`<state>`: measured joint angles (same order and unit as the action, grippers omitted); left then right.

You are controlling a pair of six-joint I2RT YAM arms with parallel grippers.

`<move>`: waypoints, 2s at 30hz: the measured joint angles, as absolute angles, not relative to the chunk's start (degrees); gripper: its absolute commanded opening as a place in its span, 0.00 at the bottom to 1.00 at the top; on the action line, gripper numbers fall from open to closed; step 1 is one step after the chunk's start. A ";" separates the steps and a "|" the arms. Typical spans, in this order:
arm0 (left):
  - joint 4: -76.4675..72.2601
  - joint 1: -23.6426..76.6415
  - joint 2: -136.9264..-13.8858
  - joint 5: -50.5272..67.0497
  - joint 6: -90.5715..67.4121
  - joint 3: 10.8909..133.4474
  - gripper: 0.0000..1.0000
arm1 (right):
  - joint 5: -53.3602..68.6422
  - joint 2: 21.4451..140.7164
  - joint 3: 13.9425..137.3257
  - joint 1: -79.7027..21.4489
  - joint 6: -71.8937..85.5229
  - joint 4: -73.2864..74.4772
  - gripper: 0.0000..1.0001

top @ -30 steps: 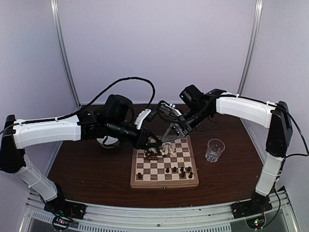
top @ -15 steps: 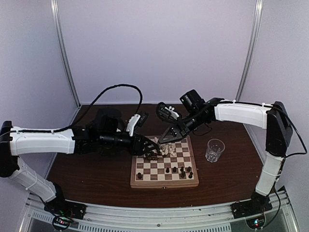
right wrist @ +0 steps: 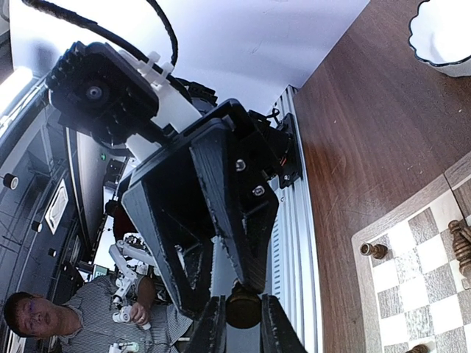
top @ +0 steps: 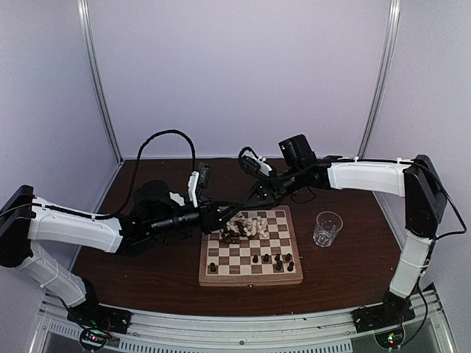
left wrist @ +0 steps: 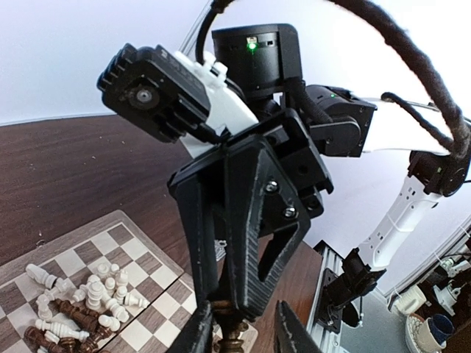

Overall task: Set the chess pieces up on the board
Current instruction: Adjust the pawn, then place the pawn at h7.

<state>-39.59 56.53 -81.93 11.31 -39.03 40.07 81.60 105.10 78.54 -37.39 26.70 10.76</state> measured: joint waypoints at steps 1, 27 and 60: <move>-40.07 56.53 -82.17 11.31 -39.35 40.07 0.31 | 81.78 105.06 78.37 -37.28 27.33 10.20 0.11; -43.24 56.58 -83.61 10.33 -43.38 39.59 0.10 | 82.81 103.37 74.72 -35.97 36.84 -2.35 0.11; 48.36 48.40 -94.45 19.18 -17.61 81.58 0.04 | 42.06 76.88 62.52 -25.21 -22.15 39.59 0.47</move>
